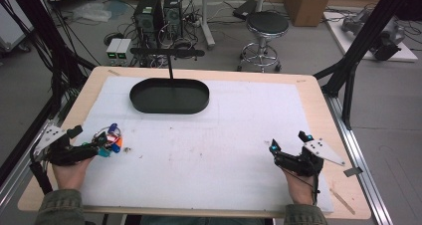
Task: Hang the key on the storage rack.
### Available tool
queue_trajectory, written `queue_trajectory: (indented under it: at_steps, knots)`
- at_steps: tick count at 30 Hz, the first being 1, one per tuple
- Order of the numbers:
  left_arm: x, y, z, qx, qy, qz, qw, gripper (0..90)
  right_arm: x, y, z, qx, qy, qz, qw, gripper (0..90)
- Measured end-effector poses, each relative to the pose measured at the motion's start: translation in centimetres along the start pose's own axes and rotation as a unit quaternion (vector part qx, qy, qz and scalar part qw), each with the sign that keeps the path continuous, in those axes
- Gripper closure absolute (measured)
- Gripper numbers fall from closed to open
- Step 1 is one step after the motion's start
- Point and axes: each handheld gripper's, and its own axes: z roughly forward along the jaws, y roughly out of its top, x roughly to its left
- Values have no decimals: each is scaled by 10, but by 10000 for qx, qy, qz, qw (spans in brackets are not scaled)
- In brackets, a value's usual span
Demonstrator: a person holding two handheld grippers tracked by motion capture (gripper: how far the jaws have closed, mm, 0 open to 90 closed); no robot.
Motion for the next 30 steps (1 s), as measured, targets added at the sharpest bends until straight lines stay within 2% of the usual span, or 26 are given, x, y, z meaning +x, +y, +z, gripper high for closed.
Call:
queue_trajectory:
  at_steps: [2, 8, 12, 13, 14, 19, 22, 23, 26, 30]
  knots:
    - [-3, -1, 4, 137, -58, 79, 9999, 18, 0, 0, 1, 5, 7, -12, 10000, 4]
    - [-4, -2, 8, 353, -99, 143, 9992, 19, 0, 0, 1, 39, 12, -32, 10000, 4]
    - [-5, -4, 11, 531, -107, 162, 9984, 19, 1, -1, 4, 94, 81, -45, 9999, 4]
    - [-7, -4, 13, 653, -110, 253, 9975, 19, 1, -1, 4, 96, 85, -78, 9999, 4]
    - [-7, -4, 13, 653, -110, 253, 9975, 19, 1, -1, 4, 142, 101, -59, 9998, 4]
    - [-12, -6, 18, 962, -152, 492, 9940, 19, 2, -1, 5, 178, 138, -104, 9997, 4]
    - [-13, -6, 21, 1144, -171, 557, 9917, 19, 2, -1, 6, 204, 149, -93, 9996, 4]
    - [-13, -6, 21, 1144, -171, 557, 9917, 19, 2, -1, 5, 200, 150, -94, 9996, 4]
    - [-13, -5, 21, 1331, -82, 700, 9886, 19, 2, -1, 5, 195, 154, -141, 9996, 5]
    - [-11, -7, 26, 1533, -133, 658, 9859, 19, 5, -1, 6, 226, 154, -238, 9993, 4]
